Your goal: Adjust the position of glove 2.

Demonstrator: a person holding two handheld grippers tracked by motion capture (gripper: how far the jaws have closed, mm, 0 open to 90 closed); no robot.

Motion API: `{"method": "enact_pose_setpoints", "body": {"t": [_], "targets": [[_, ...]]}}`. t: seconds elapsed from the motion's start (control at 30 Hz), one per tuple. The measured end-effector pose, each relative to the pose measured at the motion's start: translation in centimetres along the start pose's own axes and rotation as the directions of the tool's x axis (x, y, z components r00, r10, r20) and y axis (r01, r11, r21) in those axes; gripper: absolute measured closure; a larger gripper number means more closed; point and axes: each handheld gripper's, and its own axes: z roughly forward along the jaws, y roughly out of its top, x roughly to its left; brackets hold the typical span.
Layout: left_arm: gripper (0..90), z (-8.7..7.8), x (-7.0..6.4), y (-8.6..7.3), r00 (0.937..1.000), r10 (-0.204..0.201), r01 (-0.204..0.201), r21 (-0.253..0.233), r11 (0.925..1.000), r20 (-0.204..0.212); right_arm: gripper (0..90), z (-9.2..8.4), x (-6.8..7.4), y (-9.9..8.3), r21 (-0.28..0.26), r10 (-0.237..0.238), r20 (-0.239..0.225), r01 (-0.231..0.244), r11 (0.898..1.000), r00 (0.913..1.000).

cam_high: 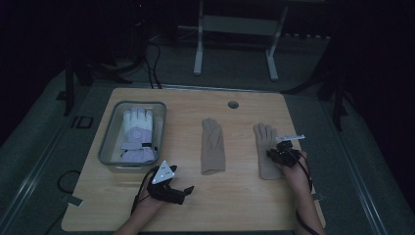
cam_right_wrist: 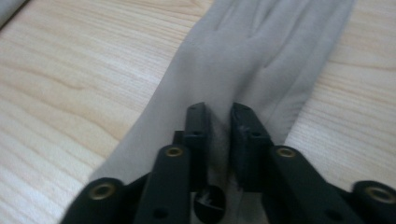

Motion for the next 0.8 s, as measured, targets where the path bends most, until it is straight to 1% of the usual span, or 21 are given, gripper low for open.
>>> {"method": "enact_pose_setpoints", "body": {"t": [0.07,0.13,0.17,0.27,0.3,0.37,0.47,0.5,0.63,0.7,0.77,0.8], "targets": [[1.4,0.0,0.0,0.0,1.0000,-0.002,0.002,-0.001,1.0000,0.001,81.8,0.0,0.2,0.1,0.007,0.010,0.014,-0.010,1.000,0.9998],[1.4,-0.1,-0.1,0.0,1.0000,-0.003,0.003,-0.002,1.0000,0.000,82.8,0.0,0.3,0.1,0.002,0.039,0.022,-0.039,0.999,0.9990],[1.4,-0.1,-0.1,0.0,1.0000,-0.001,0.001,-0.002,1.0000,-0.001,82.8,0.0,0.3,0.1,0.002,0.039,0.022,-0.039,0.999,0.9990],[1.4,0.0,0.0,0.0,1.0000,-0.004,0.004,0.002,1.0000,0.001,83.7,-0.2,0.1,0.0,-0.013,0.079,0.007,-0.078,0.997,0.9969],[1.4,0.0,0.0,0.0,1.0000,-0.005,0.005,0.003,1.0000,0.001,84.1,-0.6,0.1,0.0,-0.027,0.097,0.004,-0.097,0.995,0.9953],[1.4,0.0,0.0,0.0,1.0000,-0.007,0.007,0.002,1.0000,0.001,84.2,-1.0,0.2,0.3,-0.048,0.113,0.006,-0.113,0.992,0.9936],[1.4,0.0,0.0,0.0,1.0000,-0.007,0.007,0.005,1.0000,0.001,84.3,-2.0,0.7,1.1,-0.074,0.122,0.005,-0.121,0.990,0.9925],[1.4,0.0,0.0,0.0,1.0000,-0.006,0.006,0.005,1.0000,0.000,84.3,-2.3,0.9,1.4,-0.083,0.120,-0.003,-0.119,0.989,0.9928],[1.4,0.0,0.0,0.0,1.0000,-0.005,0.005,0.005,1.0000,0.000,84.2,-3.7,1.9,2.7,-0.128,0.122,-0.006,-0.122,0.984,0.9925],[1.4,0.0,0.0,0.0,1.0000,-0.005,0.005,0.005,1.0000,0.002,84.2,-3.9,2.1,3.0,-0.137,0.127,-0.008,-0.127,0.982,0.9918],[1.4,0.0,0.0,0.0,1.0000,-0.006,0.006,0.005,1.0000,0.002,84.2,-4.4,2.6,3.6,-0.155,0.130,-0.011,-0.130,0.979,0.9915],[1.4,0.0,0.0,0.0,1.0000,-0.003,0.003,0.003,1.0000,0.002,84.2,-4.8,3.1,4.2,-0.163,0.127,-0.015,-0.127,0.978,0.9918]]}}
